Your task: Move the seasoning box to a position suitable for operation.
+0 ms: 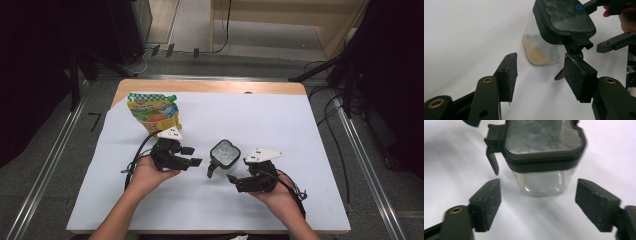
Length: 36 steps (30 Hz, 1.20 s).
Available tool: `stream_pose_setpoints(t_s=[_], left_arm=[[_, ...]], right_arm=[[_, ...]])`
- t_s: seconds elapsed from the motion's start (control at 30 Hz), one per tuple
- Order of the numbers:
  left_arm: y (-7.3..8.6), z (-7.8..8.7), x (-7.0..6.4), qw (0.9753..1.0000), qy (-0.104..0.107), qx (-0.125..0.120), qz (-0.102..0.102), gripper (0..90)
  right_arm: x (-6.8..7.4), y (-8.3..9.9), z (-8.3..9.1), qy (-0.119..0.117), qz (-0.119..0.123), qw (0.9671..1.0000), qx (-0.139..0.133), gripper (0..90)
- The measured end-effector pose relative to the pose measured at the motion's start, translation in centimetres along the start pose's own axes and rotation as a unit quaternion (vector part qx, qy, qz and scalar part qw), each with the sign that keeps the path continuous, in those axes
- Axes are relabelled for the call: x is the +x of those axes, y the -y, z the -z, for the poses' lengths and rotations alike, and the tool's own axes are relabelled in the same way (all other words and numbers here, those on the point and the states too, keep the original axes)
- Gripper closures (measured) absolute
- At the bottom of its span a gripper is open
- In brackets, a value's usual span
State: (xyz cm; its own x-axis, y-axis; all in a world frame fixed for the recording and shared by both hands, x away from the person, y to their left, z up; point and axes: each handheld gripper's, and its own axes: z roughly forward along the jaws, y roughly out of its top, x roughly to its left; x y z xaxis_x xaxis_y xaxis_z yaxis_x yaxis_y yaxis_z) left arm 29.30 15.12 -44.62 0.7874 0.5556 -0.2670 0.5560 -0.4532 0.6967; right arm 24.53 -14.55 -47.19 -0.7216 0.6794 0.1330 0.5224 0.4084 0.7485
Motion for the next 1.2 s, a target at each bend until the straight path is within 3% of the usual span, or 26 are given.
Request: stream_pose_setpoints(t_s=[0.13, 0.23, 0.3, 0.4, 0.43, 0.47, 0.5, 0.53, 0.6, 0.67, 0.77, 0.8, 1.07, 1.1, 1.2], left_arm=[[-0.1, 0.0, 0.1, 1.0, 0.004, 0.001, 0.004, 49.4], [-0.1, -0.1, 0.1, 0.9999, 0.007, 0.009, 0.002, 53.6], [-0.2, -0.6, -0.1, 0.9994, 0.017, 0.029, 0.009, 64.0], [-0.4, -0.8, -0.2, 0.9988, 0.028, 0.039, 0.01, 80.2], [-0.8, -1.0, -0.4, 0.9984, 0.031, 0.046, 0.005, 87.0], [-0.8, -1.0, -0.4, 0.9984, 0.031, 0.046, 0.005, 90.0], [-1.4, -1.3, -0.7, 0.998, 0.036, 0.052, -0.001, 90.0], [-1.4, -1.3, -0.7, 0.998, 0.036, 0.052, -0.001, 90.0], [-2.1, -1.7, -0.9, 0.9971, 0.036, 0.066, -0.013, 90.0], [-2.4, -1.8, -0.8, 0.9966, 0.034, 0.074, -0.012, 90.0], [-2.3, -1.9, -0.7, 0.9967, 0.037, 0.072, -0.009, 90.0], [-2.2, -2.0, -0.7, 0.9965, 0.037, 0.073, -0.016, 90.0], [-1.2, -3.0, -0.8, 0.9963, 0.031, 0.079, -0.015, 90.0], [-1.1, -3.2, -0.9, 0.9967, 0.038, 0.071, -0.011, 90.0], [-1.0, -3.7, -1.3, 0.9961, 0.039, 0.077, -0.014, 90.0]], right_arm=[[-0.6, -0.1, 0.5, -0.001, -0.016, 0.9999, -0.004, 33.0], [-0.7, -0.2, 0.8, 0.0, -0.014, 0.9999, -0.009, 38.4], [-1.0, -0.2, 1.3, -0.002, -0.008, 0.9999, -0.014, 49.1], [-1.3, -0.1, 1.5, -0.003, -0.011, 0.9998, -0.014, 55.2], [-1.7, 0.0, 1.8, -0.005, -0.019, 0.9997, -0.014, 64.0], [-1.7, 0.0, 1.8, -0.005, -0.019, 0.9997, -0.014, 64.0], [-2.1, 0.2, 2.1, -0.006, -0.03, 0.9994, -0.014, 72.5], [-2.1, 0.2, 2.1, -0.006, -0.03, 0.9994, -0.014, 72.5], [-2.3, 0.3, 2.4, -0.008, -0.035, 0.9993, -0.012, 84.3], [-2.3, 0.2, 2.5, -0.011, -0.032, 0.9994, -0.01, 90.0], [-2.3, 0.1, 2.4, -0.007, -0.028, 0.9995, -0.015, 90.0], [-2.4, 0.0, 2.1, -0.01, -0.043, 0.9989, -0.016, 90.0], [-2.6, -0.5, 0.7, -0.014, -0.056, 0.9981, -0.022, 90.0], [-2.6, -0.5, 0.4, -0.014, -0.055, 0.9982, -0.018, 90.0], [-2.6, -0.5, 0.3, -0.014, -0.057, 0.9982, -0.016, 90.0]])
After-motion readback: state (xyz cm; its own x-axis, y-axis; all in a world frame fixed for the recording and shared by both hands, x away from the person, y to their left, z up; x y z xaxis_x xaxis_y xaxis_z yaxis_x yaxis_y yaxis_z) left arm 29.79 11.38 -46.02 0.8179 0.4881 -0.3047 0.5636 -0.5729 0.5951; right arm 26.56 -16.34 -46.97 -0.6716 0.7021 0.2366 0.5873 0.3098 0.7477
